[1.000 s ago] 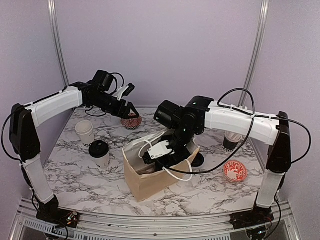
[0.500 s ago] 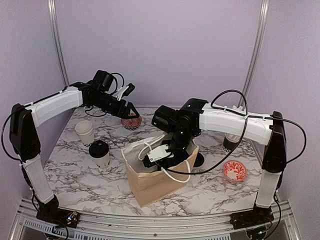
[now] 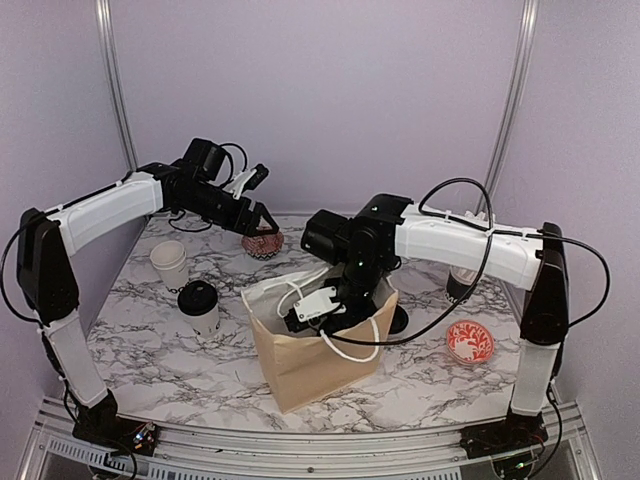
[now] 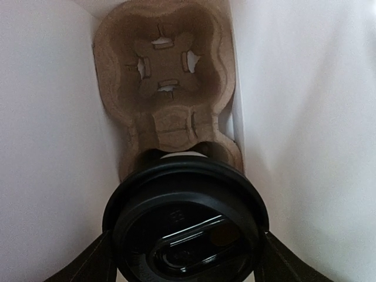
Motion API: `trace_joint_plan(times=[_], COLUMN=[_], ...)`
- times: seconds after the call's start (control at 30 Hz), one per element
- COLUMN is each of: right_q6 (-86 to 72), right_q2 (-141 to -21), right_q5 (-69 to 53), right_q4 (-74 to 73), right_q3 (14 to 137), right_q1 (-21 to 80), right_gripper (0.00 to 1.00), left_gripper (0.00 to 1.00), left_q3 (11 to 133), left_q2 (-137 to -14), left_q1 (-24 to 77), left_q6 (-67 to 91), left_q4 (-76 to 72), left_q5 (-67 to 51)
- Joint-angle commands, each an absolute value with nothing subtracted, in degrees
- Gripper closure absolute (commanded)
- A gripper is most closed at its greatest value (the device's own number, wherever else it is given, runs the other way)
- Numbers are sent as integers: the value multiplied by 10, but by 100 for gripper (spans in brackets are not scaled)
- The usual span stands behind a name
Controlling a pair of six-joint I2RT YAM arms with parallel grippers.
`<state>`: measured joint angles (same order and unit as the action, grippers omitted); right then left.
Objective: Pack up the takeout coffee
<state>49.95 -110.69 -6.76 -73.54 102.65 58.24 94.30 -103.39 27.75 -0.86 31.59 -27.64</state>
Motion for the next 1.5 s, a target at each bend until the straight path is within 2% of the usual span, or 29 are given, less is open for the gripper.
trace_joint_plan(times=[0.0,0.2,0.4,0.53,0.73,1.0,1.47], right_q6=[503,509,520,530,520,569,567], right_q2=[-1091,-1057,-1038,-1026,-1033,-1015,-1042], right_q5=[-76,-85,-85,-81,-99,-173,-248], right_q4=[-786,-787,-786,-787,-782,-778,-786], right_q3=[1081,1095,1115,1140,1158,1144,1214], right_q1=[578,574,570,567,534,498,501], right_gripper=[21,9,9,9,12,14,17], left_gripper=[19,18,16,16,17,17,18], left_q3=[947,945,919,918,895,851,804], left_q2=[-982,-915,-819,-784,-787,-832,-861], left_q1=[274,280,313,325,325,325,325], left_q6=[-18,-17,-36,-28,9,30,44], left_q4=[326,338,355,397,504,603,626], left_q5=[-289,-305,-301,-227,-45,64,111])
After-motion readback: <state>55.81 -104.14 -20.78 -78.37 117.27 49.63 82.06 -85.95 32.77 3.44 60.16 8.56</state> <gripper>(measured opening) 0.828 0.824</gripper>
